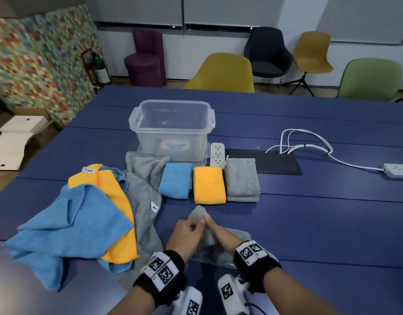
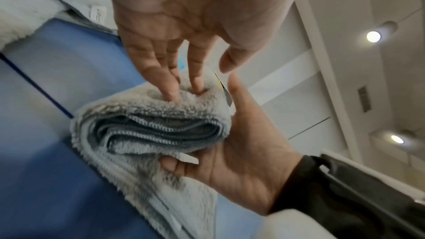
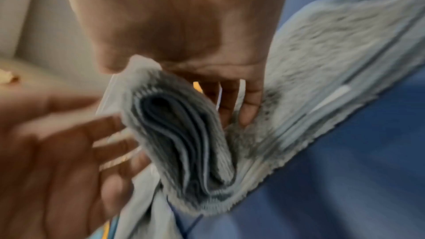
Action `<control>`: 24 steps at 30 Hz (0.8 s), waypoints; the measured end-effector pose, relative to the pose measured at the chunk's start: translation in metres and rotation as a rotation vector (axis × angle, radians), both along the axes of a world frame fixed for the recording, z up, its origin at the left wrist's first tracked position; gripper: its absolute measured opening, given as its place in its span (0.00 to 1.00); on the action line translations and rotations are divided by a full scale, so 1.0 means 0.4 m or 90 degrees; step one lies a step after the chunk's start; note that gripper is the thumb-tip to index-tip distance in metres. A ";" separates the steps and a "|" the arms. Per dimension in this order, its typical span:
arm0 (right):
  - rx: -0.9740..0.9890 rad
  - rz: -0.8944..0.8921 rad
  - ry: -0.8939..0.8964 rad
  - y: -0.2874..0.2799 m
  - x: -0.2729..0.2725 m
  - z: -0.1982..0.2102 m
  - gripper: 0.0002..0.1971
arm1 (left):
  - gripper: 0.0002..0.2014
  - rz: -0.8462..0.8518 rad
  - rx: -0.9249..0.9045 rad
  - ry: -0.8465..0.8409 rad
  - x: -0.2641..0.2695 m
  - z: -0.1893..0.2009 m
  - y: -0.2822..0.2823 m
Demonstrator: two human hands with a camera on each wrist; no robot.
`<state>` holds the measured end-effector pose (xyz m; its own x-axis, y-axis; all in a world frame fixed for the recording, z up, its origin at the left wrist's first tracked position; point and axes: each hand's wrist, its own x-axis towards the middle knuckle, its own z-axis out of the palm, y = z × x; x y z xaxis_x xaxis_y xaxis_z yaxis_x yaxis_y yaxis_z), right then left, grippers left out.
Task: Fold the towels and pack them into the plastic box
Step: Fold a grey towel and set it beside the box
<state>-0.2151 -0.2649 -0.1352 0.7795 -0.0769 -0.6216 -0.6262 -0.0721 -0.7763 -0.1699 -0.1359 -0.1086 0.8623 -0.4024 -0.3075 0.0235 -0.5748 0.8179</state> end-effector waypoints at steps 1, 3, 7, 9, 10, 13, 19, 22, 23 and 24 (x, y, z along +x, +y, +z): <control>0.047 -0.020 0.006 -0.010 -0.012 0.011 0.31 | 0.14 -0.016 -0.033 0.010 -0.015 -0.002 -0.003; 0.116 -0.036 -0.004 -0.045 -0.046 0.013 0.20 | 0.11 -0.068 -0.053 0.006 -0.033 -0.012 -0.007; 0.094 -0.066 0.019 -0.095 -0.121 -0.029 0.30 | 0.19 -0.194 0.034 -0.129 0.005 -0.041 -0.025; 0.074 -0.070 0.014 -0.109 -0.148 -0.042 0.31 | 0.31 -0.315 0.093 -0.122 0.040 -0.050 -0.044; 0.065 -0.069 0.001 -0.114 -0.156 -0.044 0.29 | 0.32 -0.374 0.105 -0.085 0.053 -0.059 -0.056; 0.031 -0.075 -0.045 -0.129 -0.159 -0.047 0.24 | 0.30 -0.471 0.178 -0.002 0.064 -0.070 -0.086; -0.108 -0.113 -0.097 -0.143 -0.137 -0.053 0.06 | 0.13 -0.417 0.086 0.133 0.068 -0.096 -0.088; -0.224 -0.081 -0.080 -0.132 -0.130 -0.079 0.10 | 0.08 -0.370 0.072 0.121 0.057 -0.129 -0.078; -0.237 -0.082 -0.085 -0.126 -0.132 -0.082 0.08 | 0.09 -0.355 0.083 0.109 0.053 -0.136 -0.079; -0.248 -0.089 -0.093 -0.121 -0.133 -0.084 0.08 | 0.10 -0.344 0.100 0.095 0.051 -0.143 -0.083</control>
<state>-0.2684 -0.3132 -0.1688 0.8227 -0.3947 -0.4090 -0.5362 -0.3000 -0.7890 -0.1496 -0.1690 -0.1659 0.4899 -0.7130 -0.5016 -0.1993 -0.6518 0.7318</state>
